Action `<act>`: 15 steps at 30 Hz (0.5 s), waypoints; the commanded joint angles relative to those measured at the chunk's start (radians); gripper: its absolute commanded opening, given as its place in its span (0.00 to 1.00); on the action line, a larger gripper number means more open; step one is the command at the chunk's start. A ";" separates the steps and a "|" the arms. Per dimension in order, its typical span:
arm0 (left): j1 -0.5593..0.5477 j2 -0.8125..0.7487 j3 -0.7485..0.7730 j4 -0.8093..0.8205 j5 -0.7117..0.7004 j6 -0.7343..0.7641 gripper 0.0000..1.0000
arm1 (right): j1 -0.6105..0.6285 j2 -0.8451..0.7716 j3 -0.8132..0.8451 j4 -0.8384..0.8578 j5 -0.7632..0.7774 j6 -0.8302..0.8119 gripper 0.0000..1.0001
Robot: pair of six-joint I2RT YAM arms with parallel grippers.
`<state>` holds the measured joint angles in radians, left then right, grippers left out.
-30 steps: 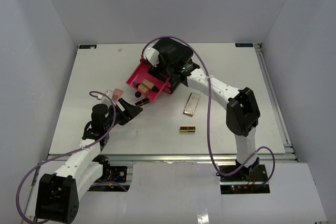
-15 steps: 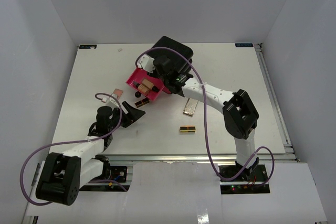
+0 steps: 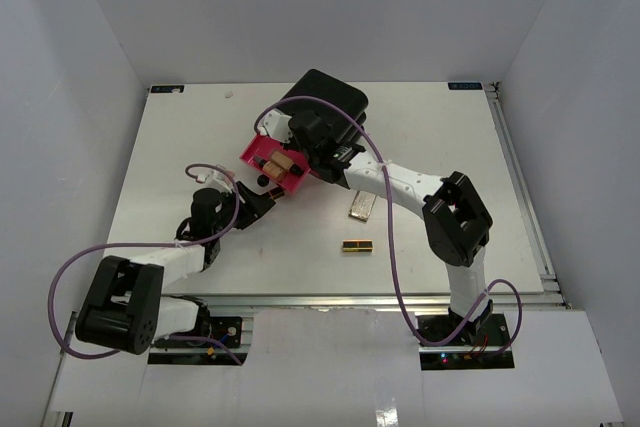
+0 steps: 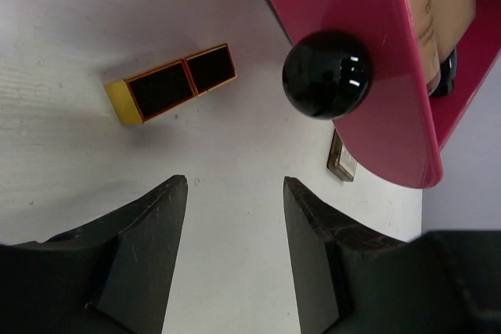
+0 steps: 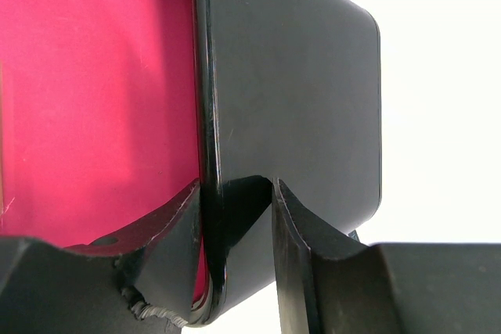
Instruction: Organize the makeup
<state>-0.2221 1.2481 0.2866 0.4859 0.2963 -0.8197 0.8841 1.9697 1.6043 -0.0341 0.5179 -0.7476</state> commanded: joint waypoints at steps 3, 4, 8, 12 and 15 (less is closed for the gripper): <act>-0.020 0.061 0.077 0.020 -0.108 0.001 0.62 | 0.016 -0.052 -0.018 -0.005 -0.025 0.049 0.38; -0.023 0.070 0.081 0.032 -0.111 0.001 0.62 | 0.016 -0.052 -0.019 -0.006 -0.027 0.050 0.38; -0.034 0.102 0.107 0.070 -0.129 0.001 0.62 | 0.020 -0.056 -0.028 -0.011 -0.036 0.054 0.38; -0.046 0.114 0.135 0.112 -0.135 0.008 0.62 | 0.023 -0.065 -0.040 -0.013 -0.043 0.057 0.38; -0.063 0.106 0.158 0.147 -0.148 0.028 0.62 | 0.025 -0.072 -0.043 -0.016 -0.049 0.062 0.38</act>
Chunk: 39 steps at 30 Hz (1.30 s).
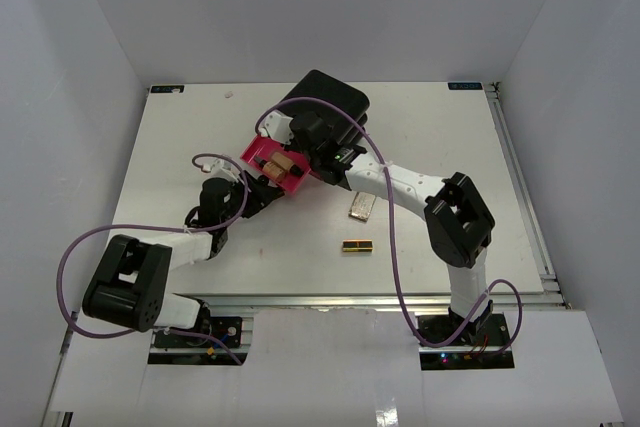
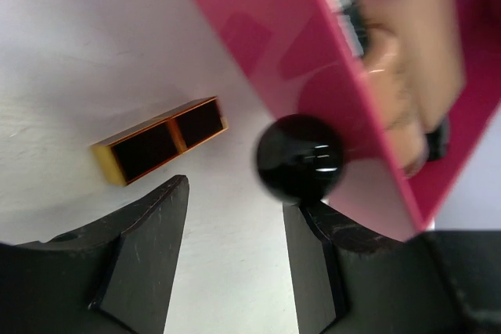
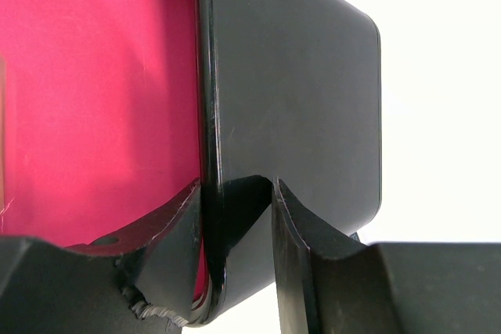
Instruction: Organize the makeup
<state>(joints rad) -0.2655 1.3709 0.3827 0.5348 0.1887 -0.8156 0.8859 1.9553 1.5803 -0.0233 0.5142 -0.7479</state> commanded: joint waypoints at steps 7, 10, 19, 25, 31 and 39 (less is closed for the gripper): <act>-0.041 -0.035 0.089 0.191 -0.049 0.059 0.62 | 0.027 -0.059 -0.017 -0.036 -0.060 0.074 0.38; -0.048 -0.043 0.098 0.223 -0.060 0.064 0.62 | 0.028 -0.056 -0.014 -0.043 -0.065 0.076 0.37; -0.064 -0.088 0.131 0.241 -0.111 0.086 0.63 | 0.031 -0.046 -0.011 -0.054 -0.075 0.086 0.37; -0.064 0.012 0.230 0.212 -0.074 0.099 0.64 | 0.033 -0.038 0.009 -0.069 -0.080 0.099 0.37; -0.066 0.111 0.311 0.219 -0.044 0.072 0.64 | 0.033 -0.054 0.039 -0.089 -0.083 0.124 0.43; -0.066 0.145 0.359 0.216 -0.042 0.072 0.64 | 0.033 -0.104 0.099 -0.147 -0.132 0.186 0.58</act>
<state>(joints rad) -0.3213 1.5073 0.6952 0.7414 0.1126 -0.7375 0.8878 1.9178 1.6146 -0.1108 0.4735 -0.6451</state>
